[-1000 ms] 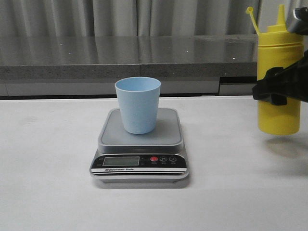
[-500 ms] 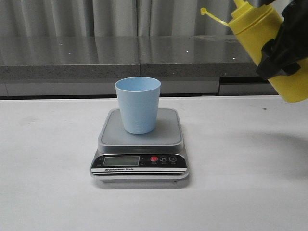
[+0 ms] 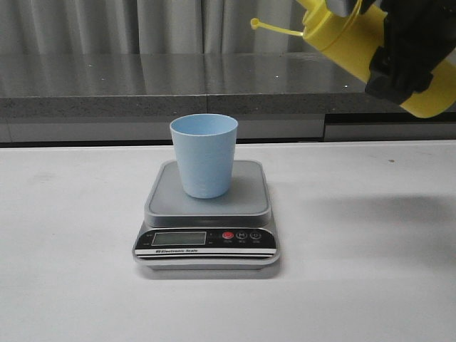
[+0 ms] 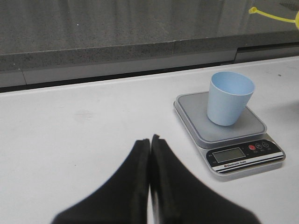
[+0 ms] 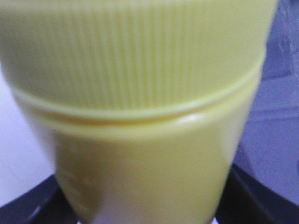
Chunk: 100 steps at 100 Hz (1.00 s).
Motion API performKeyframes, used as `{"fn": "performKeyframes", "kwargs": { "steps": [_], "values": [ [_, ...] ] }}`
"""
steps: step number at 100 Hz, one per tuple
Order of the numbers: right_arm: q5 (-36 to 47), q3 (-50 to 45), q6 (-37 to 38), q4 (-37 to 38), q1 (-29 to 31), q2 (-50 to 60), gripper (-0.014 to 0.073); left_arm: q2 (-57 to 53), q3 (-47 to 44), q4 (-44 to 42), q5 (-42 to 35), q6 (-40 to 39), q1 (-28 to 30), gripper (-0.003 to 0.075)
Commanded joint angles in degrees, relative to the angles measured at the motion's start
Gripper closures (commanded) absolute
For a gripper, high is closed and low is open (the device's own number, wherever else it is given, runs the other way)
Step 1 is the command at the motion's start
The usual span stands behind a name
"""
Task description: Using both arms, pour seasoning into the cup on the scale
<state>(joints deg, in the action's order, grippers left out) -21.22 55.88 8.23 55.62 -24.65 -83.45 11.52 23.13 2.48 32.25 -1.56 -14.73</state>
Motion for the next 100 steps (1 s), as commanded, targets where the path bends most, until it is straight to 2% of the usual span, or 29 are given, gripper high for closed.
{"fn": "performKeyframes", "kwargs": {
  "steps": [1, 46, 79, 100],
  "values": [
    [-1.3, 4.1, -0.3, 3.1, -1.2, 0.8, 0.0254, 0.4, 1.4, 0.6, -4.3, -0.5, 0.3, 0.0741],
    [-9.6, 9.2, -0.3, 24.1, -9.3, -7.8, 0.0254, 0.4, 1.4, 0.6, -4.3, -0.5, 0.3, 0.0741],
    [-12.7, 9.4, -0.3, 46.4, -12.6, -11.3, 0.0254, 0.4, 1.4, 0.6, -4.3, -0.5, 0.3, 0.0741],
    [-16.7, 9.2, -0.6, 47.4, -13.1, -12.2, 0.0254, 0.4, 1.4, 0.6, -4.3, -0.5, 0.3, 0.0741]
  ]
}}
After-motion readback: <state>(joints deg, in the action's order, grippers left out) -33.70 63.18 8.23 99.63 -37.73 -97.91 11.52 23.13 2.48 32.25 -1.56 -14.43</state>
